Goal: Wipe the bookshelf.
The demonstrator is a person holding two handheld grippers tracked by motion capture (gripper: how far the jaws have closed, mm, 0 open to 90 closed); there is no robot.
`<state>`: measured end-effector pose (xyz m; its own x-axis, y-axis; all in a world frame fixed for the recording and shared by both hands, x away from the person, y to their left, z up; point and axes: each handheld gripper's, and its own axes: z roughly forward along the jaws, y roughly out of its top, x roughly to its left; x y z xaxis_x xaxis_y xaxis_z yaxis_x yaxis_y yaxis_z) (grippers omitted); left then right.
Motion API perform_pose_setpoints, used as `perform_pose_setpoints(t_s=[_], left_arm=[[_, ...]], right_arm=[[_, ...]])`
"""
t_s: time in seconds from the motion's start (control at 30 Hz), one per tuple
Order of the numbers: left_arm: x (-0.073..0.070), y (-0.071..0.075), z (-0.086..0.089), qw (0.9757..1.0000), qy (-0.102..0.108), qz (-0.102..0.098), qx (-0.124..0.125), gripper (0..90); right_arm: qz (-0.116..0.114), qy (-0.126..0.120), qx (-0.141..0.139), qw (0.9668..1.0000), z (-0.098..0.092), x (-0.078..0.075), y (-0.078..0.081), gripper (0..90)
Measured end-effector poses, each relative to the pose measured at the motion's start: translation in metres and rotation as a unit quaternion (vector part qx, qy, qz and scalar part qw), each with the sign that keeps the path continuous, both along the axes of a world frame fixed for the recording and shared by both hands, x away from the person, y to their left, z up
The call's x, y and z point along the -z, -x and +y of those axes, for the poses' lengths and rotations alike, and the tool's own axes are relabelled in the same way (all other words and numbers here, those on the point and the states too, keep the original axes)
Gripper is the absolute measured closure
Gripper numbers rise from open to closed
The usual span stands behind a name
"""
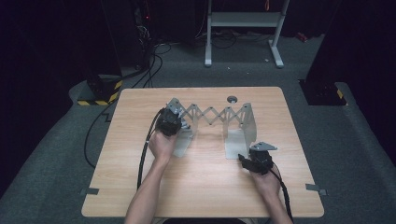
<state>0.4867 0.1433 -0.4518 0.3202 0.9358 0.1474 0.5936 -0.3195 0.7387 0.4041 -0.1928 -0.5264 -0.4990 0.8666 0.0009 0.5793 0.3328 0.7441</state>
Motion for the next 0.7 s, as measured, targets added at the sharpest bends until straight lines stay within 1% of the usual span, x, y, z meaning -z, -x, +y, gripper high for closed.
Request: perform_pose_setpoints(t_s=[0.1,0.17,0.23,0.27,0.3,0.33,0.43,0.47,0.53,0.57,0.7], left_arm=[[0.008,-0.003,0.000,0.9999,0.006,0.009,0.002,79.4],[0.013,-0.005,-0.001,0.9999,0.005,0.015,0.004,79.4],[0.020,-0.008,-0.001,0.9996,0.008,0.026,0.004,79.4],[0.024,-0.010,-0.001,0.9993,0.009,0.035,0.004,79.4],[0.029,-0.012,-0.002,0.9990,0.005,0.044,0.004,79.4],[0.032,-0.013,-0.003,0.9988,0.003,0.048,0.006,79.4],[0.040,-0.016,-0.004,0.9982,0.005,0.059,0.006,79.4],[0.041,-0.016,-0.004,0.9982,0.005,0.060,0.005,79.4],[0.039,-0.018,-0.003,0.9981,0.015,0.060,0.004,79.4],[0.038,-0.018,-0.003,0.9981,0.016,0.060,0.004,79.3],[0.031,-0.017,-0.003,0.9978,0.029,0.059,0.005,79.4]], right_arm=[[0.000,0.000,0.000,1.0000,0.000,0.000,0.000,47.5],[0.000,0.000,0.000,1.0000,0.000,0.000,0.000,47.5],[0.000,0.000,0.000,1.0000,0.000,0.000,0.000,47.5],[0.000,0.000,0.000,1.0000,0.000,0.000,0.000,47.5],[0.000,0.000,0.000,1.0000,0.000,0.000,0.000,47.5],[0.000,0.000,0.000,1.0000,0.000,0.000,0.000,47.5],[0.000,0.000,0.000,1.0000,0.000,0.000,0.000,47.5],[0.000,0.000,0.000,1.0000,0.000,0.000,0.000,47.5],[0.000,0.000,0.000,1.0000,0.000,0.000,0.000,47.5],[0.000,0.000,0.000,1.0000,0.000,0.000,0.000,47.5],[0.000,0.000,0.000,1.0000,0.000,0.000,0.001,47.5]])
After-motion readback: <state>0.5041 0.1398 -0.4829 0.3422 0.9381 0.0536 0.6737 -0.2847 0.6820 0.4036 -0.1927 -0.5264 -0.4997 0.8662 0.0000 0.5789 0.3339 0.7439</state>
